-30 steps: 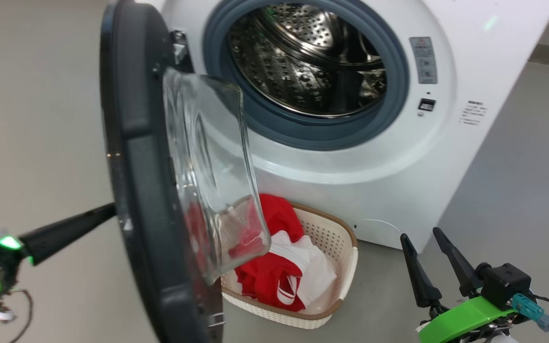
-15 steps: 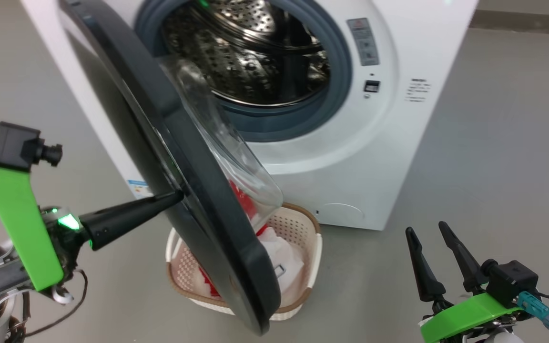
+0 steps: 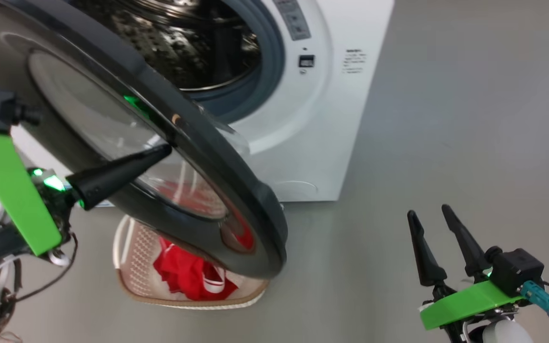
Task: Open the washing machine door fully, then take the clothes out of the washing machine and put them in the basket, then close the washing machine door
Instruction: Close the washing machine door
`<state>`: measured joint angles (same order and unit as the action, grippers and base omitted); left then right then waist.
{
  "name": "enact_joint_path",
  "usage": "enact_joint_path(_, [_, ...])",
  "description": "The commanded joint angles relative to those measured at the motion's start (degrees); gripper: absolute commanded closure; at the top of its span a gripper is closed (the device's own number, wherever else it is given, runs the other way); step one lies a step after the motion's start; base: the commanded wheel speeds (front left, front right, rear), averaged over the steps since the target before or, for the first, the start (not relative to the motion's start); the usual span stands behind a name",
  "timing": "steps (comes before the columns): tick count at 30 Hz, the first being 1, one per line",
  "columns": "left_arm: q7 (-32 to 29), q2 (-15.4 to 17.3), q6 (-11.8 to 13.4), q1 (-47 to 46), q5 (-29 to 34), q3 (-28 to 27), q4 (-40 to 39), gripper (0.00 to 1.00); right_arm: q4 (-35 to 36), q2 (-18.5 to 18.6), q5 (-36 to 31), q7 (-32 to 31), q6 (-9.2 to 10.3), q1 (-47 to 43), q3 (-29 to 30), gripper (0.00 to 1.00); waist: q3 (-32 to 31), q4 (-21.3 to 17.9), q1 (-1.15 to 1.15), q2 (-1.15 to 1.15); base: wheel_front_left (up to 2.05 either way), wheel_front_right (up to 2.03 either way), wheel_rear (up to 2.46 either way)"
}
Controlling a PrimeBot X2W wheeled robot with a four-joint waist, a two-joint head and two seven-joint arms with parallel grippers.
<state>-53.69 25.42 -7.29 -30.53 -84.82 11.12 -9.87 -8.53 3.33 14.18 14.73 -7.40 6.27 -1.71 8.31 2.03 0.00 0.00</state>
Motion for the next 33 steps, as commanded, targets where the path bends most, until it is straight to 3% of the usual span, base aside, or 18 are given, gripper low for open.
enact_joint_path(1, [1.17, 2.9, -0.2, -3.62, 0.77, -2.08, -0.84, 1.0, 1.7, -0.33, -0.42, 0.27, -0.09, 1.89, -1.38, 0.0, 3.1, -3.58, 0.0, 0.0, 0.0, 0.0, 0.0])
enact_joint_path(16, [11.8, 9.97, -0.2, -10.47, 1.43, 0.55, 5.98, 1.0, 3.56, -0.45, 3.01, 0.27, -0.09, 3.42, -1.91, 0.0, 7.86, -12.45, 0.0, 0.0, 0.0, 0.0, 0.0])
enact_joint_path(33, [24.51, 16.67, -0.2, -16.34, 2.92, 6.3, 14.9, 1.0, 4.82, -0.45, 5.05, 0.27, -0.09, 3.08, -2.01, 0.0, 10.04, -17.16, 0.0, 0.0, 0.0, 0.0, 0.0])
